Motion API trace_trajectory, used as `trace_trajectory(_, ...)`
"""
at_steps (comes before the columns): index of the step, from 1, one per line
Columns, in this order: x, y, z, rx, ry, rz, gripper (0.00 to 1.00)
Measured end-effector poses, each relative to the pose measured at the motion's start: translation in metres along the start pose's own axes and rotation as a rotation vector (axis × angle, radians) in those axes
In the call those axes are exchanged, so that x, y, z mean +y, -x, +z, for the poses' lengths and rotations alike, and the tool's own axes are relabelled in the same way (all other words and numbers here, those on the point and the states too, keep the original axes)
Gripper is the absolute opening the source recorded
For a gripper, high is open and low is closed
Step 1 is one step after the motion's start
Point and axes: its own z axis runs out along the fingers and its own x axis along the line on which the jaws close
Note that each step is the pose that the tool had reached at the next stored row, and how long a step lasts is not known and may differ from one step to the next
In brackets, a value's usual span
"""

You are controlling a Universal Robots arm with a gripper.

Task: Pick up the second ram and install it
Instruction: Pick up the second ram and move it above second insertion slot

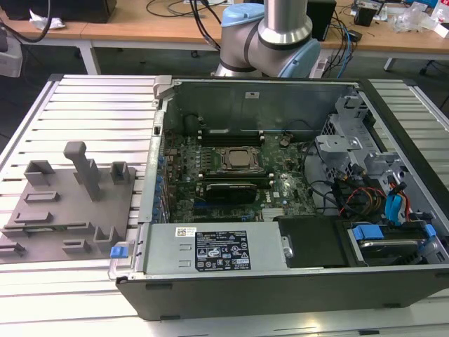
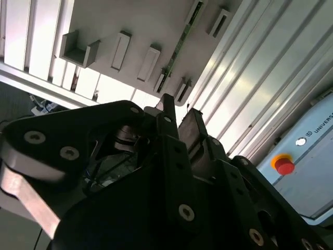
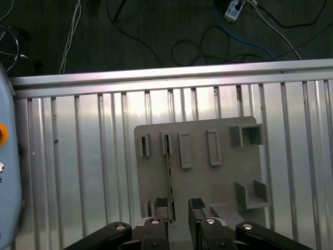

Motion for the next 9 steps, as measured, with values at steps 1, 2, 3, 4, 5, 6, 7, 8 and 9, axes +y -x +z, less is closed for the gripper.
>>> trace_trajectory(1,0.0,0.0,0.0006,0.0,0.0001,0.0,0.3)
trace_trajectory(2,-0.0001,-0.0001,0.0014,0.0001,0.0001,0.0,0.3)
trace_trajectory(3,-0.0001,-0.0001,0.0023,0.0,0.0,0.0,0.3)
trace_trajectory(4,-0.0001,-0.0001,0.0032,0.0,0.0,0.0,0.3)
trace_trajectory(5,-0.0002,-0.0001,0.0039,0.0,0.0,0.0,0.3)
trace_trajectory(6,-0.0002,-0.0001,0.005,0.0,0.0,0.0,0.3)
trace_trajectory(7,-0.0003,-0.0001,0.006,0.0,0.0,0.0,0.3)
trace_trajectory(8,-0.0003,-0.0001,0.0066,0.0,0.0,0.0,0.3)
trace_trajectory(9,-0.0003,-0.0002,0.0073,0.0,0.0001,0.0,0.3)
